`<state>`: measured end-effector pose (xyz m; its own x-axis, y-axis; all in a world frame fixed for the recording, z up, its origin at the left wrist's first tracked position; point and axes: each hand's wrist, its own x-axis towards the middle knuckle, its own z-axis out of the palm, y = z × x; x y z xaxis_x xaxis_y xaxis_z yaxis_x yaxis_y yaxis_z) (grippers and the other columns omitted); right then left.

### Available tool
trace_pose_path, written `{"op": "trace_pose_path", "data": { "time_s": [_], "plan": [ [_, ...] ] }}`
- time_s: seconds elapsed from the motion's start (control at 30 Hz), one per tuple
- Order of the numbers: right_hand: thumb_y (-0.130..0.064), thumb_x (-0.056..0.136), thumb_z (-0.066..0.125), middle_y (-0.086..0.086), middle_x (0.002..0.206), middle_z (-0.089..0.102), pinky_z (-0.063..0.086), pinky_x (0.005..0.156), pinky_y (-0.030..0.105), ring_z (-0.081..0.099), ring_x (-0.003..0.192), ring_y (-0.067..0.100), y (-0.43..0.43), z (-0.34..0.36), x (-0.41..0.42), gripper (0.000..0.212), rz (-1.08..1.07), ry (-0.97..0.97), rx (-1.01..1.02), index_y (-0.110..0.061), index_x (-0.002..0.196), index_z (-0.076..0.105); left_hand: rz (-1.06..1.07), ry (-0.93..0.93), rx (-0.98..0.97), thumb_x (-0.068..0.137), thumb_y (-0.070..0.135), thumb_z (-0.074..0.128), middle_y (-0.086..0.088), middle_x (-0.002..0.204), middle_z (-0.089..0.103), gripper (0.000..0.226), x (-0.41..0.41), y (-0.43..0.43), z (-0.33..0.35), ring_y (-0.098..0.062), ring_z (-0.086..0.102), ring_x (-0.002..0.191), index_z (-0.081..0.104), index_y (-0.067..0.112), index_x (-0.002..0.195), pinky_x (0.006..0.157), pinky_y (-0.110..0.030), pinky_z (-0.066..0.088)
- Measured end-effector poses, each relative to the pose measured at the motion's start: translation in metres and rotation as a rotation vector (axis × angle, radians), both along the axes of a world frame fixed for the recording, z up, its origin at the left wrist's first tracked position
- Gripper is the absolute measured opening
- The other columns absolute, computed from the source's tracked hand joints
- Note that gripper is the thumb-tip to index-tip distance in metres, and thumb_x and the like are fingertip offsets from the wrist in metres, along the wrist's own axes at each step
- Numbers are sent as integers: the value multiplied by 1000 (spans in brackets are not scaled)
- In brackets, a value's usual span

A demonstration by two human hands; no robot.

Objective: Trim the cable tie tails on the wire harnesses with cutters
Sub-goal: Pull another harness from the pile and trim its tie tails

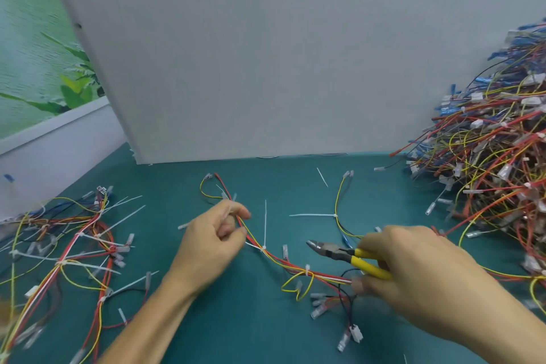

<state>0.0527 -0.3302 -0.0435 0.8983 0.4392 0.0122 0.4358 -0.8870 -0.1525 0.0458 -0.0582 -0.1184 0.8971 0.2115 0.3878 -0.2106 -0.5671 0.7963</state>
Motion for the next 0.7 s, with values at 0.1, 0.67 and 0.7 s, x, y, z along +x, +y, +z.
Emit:
{"op": "trace_pose_path", "data": {
  "time_s": [0.1,0.67,0.7],
  "plan": [
    [-64,81,57,-10,79,47,37,60,31,50,81,21,9,3,5,38,-12,-8,-41,-29,96,54,-58,32,179,79,18,71,7,54,40,33,0,-12,-2,-3,39,52,63,31,109,57,-8,33],
    [-27,80,56,-2,70,42,33,56,28,45,64,24,37,-7,24,12,9,72,-126,-19,89,58,-135,189,-257,87,17,63,0,57,62,13,3,-30,-17,-16,61,61,65,16,75,67,-32,51],
    [-26,80,55,-2,70,40,31,56,28,44,64,25,39,-11,21,9,22,76,-128,-18,86,55,-137,199,-294,84,21,63,0,57,61,11,4,-30,-18,-18,61,62,66,16,74,68,-34,51]
  ]
}}
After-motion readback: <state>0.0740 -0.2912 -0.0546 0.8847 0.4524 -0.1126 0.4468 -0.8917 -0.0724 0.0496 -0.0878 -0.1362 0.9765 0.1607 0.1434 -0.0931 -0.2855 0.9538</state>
